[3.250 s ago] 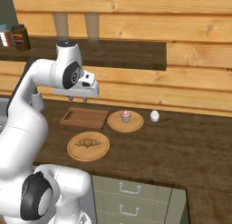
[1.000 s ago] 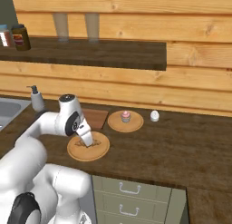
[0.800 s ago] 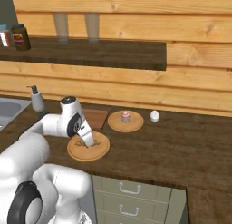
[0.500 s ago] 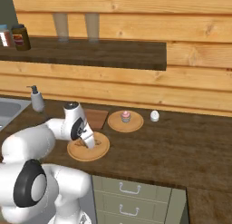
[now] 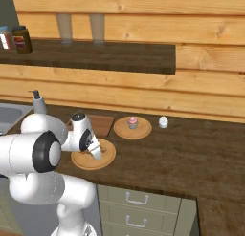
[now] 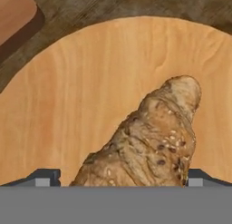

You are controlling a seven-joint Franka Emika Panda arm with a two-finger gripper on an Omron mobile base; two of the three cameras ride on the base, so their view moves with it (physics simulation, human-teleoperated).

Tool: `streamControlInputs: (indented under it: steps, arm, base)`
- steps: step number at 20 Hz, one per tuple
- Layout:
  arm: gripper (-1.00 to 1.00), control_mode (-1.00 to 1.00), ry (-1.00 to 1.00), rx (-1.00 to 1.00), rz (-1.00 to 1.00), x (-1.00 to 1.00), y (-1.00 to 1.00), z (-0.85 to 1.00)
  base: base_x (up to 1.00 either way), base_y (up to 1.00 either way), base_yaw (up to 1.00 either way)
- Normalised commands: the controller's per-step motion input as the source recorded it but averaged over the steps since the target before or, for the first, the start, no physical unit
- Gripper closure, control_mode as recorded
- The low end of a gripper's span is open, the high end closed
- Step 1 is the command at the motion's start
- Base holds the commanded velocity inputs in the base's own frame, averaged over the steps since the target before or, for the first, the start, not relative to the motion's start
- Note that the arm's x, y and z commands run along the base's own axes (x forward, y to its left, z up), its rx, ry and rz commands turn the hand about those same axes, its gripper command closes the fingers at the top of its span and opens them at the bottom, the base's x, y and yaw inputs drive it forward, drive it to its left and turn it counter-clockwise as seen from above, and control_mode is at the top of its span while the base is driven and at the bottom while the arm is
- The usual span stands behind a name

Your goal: From the different types of pastries on the counter, select a croissant and place it on the cutting board. Then retrieve a jar of jam from the cabinet and place it alongside the croissant on the cutting board.

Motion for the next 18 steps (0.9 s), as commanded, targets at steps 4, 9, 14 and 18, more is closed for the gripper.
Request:
streamControlInputs:
  steps: [4,9,14,18]
  arm:
    - [1.0,-1.0,0.07,-0.01,-0.01,0.27,0.03,-0.08]
    - [1.0,-1.0,-0.04,0.0,-0.05,-0.01,-0.05,0.14]
    - [1.0,-1.0,-0.45,0.0,-0.01,-0.49,0.0,-0.04]
    - [1.0,-1.0,-0.25,0.02,0.0,0.18,0.07,0.03]
  base:
    - [0.0,0.0,0.0]
    - [0.0,0.0,0.0]
    - [0.0,0.0,0.0]
    - [0.0,0.0,0.0]
